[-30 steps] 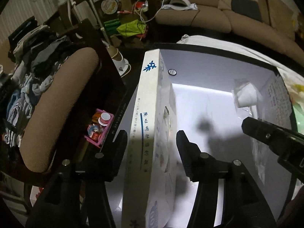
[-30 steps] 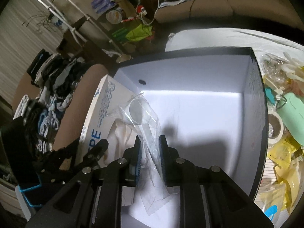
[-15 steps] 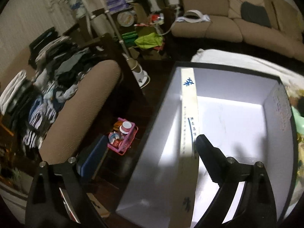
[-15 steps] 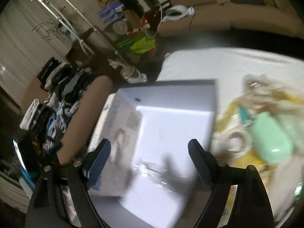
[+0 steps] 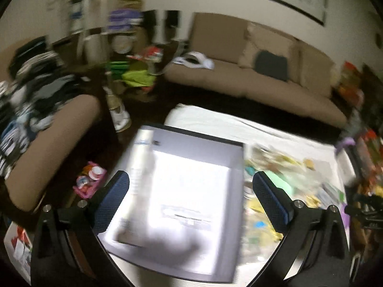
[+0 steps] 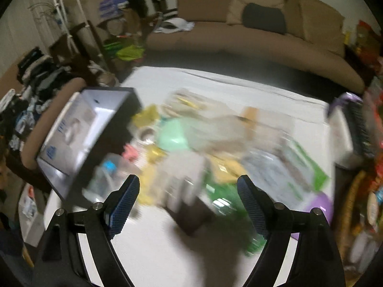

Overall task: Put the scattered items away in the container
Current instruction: 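Grasp the clear plastic cup with handle using the left gripper and lift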

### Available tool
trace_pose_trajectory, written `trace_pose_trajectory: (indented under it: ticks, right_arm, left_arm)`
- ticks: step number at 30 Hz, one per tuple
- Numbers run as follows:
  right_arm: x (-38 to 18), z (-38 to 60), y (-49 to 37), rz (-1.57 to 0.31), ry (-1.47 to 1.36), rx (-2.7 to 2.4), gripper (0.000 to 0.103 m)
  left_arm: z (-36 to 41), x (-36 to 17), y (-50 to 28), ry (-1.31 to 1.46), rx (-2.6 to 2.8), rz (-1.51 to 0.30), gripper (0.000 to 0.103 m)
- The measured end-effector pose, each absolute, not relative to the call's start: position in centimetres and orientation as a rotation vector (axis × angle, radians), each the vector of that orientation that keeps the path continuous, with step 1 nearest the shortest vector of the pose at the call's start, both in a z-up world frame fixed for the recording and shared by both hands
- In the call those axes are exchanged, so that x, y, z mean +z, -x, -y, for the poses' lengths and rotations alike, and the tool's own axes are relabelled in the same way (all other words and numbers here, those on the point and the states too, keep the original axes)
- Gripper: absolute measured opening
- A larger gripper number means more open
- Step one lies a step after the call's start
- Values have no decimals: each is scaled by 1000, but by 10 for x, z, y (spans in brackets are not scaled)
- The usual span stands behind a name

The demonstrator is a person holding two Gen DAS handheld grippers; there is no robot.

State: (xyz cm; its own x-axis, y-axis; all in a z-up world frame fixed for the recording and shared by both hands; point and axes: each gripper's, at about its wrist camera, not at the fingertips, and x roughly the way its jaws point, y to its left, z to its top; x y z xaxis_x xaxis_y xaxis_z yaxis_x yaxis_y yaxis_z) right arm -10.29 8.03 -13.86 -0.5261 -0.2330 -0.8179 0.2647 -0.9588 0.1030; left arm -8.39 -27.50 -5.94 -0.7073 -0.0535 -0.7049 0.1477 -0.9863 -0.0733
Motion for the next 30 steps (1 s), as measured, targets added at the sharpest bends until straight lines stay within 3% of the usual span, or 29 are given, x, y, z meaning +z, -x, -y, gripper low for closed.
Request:
trace_pose_trajectory:
  ticks: [3,10,14,23,26,27,30]
  right_arm:
    - [-134,-121,82,-42,-1345,-2604,86]
    - [-150,-195,60,255,-1363,-2606,86]
    - [-172,-223,58,408,-1431,-2591,86]
    - [-214,-236,66,461,-1593,-2509,86]
    - [-210,-239,66,446,-1571,-2529,86]
    - [-209,-241,67,451,-1565,-2530,86]
    - [-211,-248,73,475,-1574,-2538,86]
  left_arm:
    - [234,-70,87,-1245,-2771,-61,103]
    - [164,-134,100,-1566,-2643,-43,103]
    - [122,-180,106,-1700,-2574,140,103]
    - [75,-225,114,-1651,-2393,492,102]
    - [64,-227,114,-1784,-2454,404,88]
    - [58,-228,112,-1834,-2473,372,92]
    - [34,-224,108,-1907,-2556,393,91]
